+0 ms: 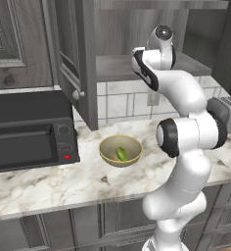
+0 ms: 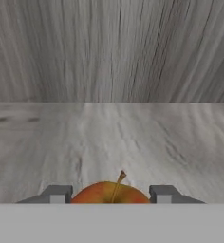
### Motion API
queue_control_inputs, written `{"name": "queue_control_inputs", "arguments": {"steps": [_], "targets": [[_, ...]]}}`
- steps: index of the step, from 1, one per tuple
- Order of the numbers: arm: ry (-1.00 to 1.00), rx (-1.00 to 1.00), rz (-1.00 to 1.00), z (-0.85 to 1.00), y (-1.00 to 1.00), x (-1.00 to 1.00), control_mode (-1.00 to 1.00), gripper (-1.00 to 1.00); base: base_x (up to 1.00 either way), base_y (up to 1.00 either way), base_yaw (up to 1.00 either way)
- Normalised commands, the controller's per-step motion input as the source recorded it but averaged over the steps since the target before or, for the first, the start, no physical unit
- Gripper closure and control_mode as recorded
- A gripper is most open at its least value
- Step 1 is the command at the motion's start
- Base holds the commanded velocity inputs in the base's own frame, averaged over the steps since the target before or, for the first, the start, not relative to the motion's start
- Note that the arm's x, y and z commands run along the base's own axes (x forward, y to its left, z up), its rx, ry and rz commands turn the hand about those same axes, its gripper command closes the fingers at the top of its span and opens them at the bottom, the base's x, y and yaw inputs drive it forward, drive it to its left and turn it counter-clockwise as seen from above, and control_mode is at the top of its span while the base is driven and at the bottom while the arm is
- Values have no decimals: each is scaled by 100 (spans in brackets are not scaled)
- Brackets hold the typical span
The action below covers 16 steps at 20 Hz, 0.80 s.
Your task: Open the cabinet. Pick the apple and mango from the cabinet and place them into the bowl. Then close the cabinet.
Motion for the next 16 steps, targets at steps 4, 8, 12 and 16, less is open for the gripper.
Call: {"name": "queue_control_inputs", "arguments": {"steps": [4, 8, 12, 16], "targets": [[-2, 0, 0, 3, -27, -44, -100, 100, 0, 0, 0], [-10, 0, 0, 14, -1, -74, -100, 100, 0, 0, 0], [-16, 0, 0, 16, 0, -86, -100, 100, 0, 0, 0], [-8, 0, 0, 0, 4, -97, -100, 100, 0, 0, 0]]}}
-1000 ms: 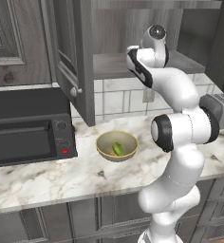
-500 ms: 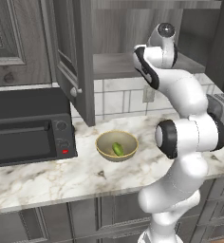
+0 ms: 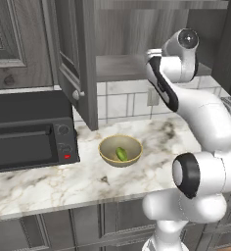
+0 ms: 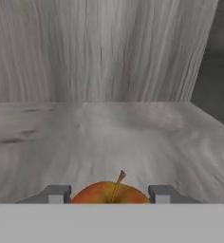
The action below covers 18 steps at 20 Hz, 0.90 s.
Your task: Open the cabinet. Pick the apple and mango from the cabinet and place them into the bowl. Then close the cabinet.
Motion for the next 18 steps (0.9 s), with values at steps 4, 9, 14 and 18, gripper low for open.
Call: {"name": "queue_control_inputs", "arguments": {"steps": [4, 9, 14, 18], "targets": [[1, 0, 0, 0, 12, -93, -100, 100, 0, 0, 0], [20, 0, 4, -9, 24, -64, -100, 100, 0, 0, 0], [28, 0, 10, -44, 45, -36, -100, 100, 0, 0, 0], [24, 2, 10, -59, 54, -9, -100, 100, 0, 0, 0]]}}
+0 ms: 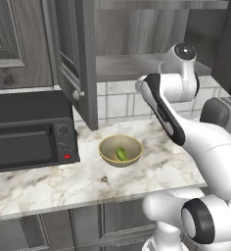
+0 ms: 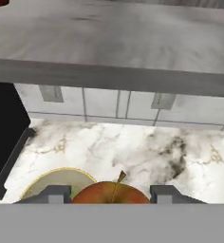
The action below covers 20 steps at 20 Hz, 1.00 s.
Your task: Open the cabinet. Pick the apple and mango from the cabinet and place them into the bowl. Then close the cabinet.
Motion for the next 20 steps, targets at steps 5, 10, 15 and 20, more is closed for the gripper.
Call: {"name": "queue_control_inputs", "arguments": {"steps": [5, 10, 15, 20], "targets": [[28, 2, 11, -57, 44, 0, -100, 100, 0, 0, 0], [24, 3, 6, -62, 31, 0, -100, 100, 0, 0, 0], [16, 0, 2, -69, 32, 0, -100, 100, 0, 0, 0], [1, -2, 0, -69, 38, 8, -100, 100, 0, 0, 0]]}}
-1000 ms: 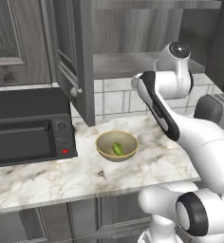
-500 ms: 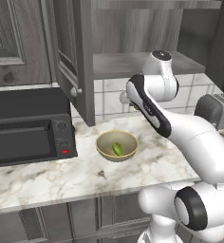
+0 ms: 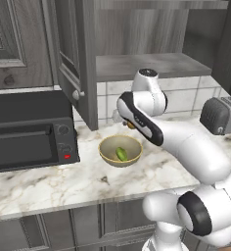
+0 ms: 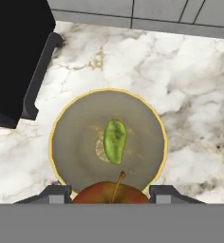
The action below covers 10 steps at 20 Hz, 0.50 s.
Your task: Open the cabinet. Pick the apple and mango from the cabinet and place them into the bowl. Then close the cabinet.
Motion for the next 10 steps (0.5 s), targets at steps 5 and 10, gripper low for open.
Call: {"name": "queue_control_inputs", "arguments": {"steps": [5, 10], "targets": [[0, 0, 0, -43, 18, 16, -100, 100, 0, 0, 0], [5, 0, 0, -29, 2, 15, -100, 100, 0, 0, 0]]}}
